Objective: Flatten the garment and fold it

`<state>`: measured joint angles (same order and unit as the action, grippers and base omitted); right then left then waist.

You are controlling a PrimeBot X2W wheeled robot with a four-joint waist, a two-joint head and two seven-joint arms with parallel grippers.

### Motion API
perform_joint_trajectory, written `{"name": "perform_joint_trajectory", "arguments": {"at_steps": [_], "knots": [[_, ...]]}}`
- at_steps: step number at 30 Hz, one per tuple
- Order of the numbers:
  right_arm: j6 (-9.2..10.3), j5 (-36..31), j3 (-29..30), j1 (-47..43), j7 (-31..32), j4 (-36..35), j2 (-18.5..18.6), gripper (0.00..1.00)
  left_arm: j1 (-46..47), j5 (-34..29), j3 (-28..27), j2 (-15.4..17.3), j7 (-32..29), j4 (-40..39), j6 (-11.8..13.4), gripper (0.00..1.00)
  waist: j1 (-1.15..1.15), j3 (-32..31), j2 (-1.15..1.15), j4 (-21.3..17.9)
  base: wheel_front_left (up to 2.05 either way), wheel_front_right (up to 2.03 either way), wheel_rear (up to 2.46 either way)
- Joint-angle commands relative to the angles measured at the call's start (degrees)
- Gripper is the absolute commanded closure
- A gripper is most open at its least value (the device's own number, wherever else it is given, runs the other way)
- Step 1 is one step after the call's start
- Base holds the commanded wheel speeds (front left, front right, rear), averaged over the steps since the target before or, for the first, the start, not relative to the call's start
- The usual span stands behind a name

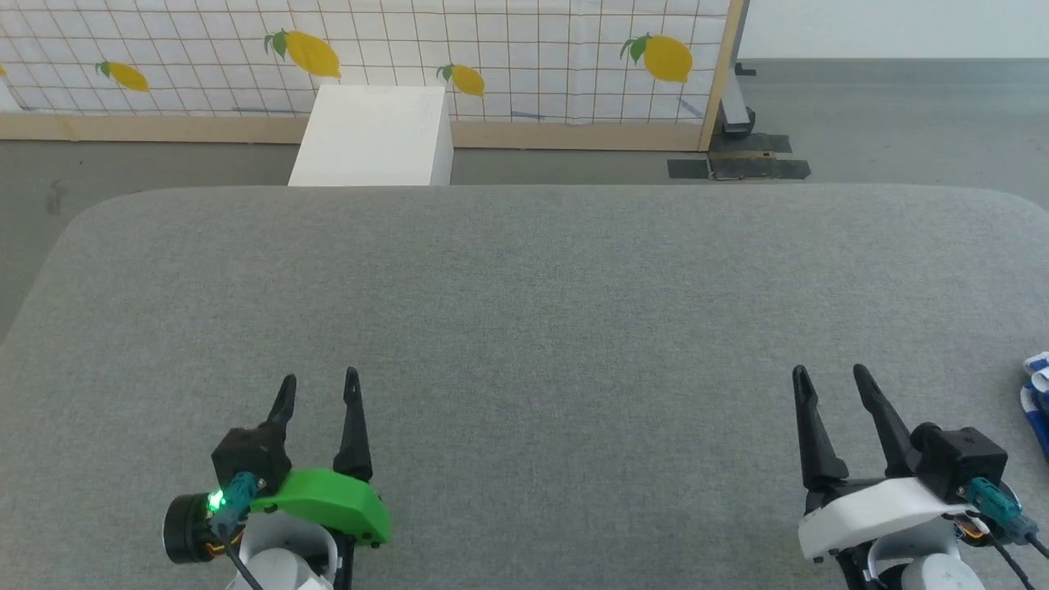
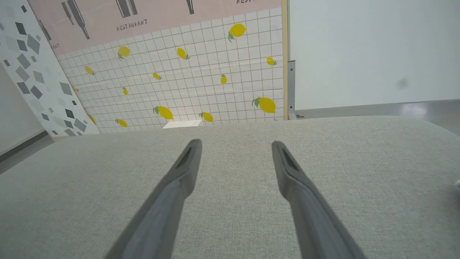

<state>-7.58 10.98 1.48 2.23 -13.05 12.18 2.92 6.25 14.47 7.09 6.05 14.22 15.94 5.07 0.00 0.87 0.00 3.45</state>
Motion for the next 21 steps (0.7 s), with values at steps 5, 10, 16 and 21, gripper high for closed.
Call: {"name": "perform_joint_trajectory", "arguments": {"at_steps": [5,10,16,21], "knots": [[0.0,0.0,-0.1,0.0,0.0,0.0,0.0,1.0,0.0,0.1,-0.1,-0.1,0.0,0.0,0.0,1.0,0.0,0.0,0.0,-0.1,0.0,0.0,0.0],[0.0,-0.2,-0.1,-0.1,0.2,-0.2,0.0,1.0,-0.1,-0.2,-0.2,-0.2,-0.3,-0.3,-0.1,1.0,0.0,0.0,0.0,-0.2,0.0,0.0,0.0],[0.01,-0.7,-0.2,-0.2,0.8,-0.8,0.0,1.0,-0.4,-0.9,-0.6,-0.3,-0.9,-1.0,-0.3,1.0,0.0,-0.1,0.0,-0.3,0.0,0.0,0.0],[0.01,-1.2,-0.2,-0.2,1.4,-1.3,0.0,1.0,-0.7,-1.4,-0.8,-0.4,-1.5,-1.7,-0.5,1.0,0.0,-0.1,0.0,-0.5,0.0,0.0,0.0]]}}
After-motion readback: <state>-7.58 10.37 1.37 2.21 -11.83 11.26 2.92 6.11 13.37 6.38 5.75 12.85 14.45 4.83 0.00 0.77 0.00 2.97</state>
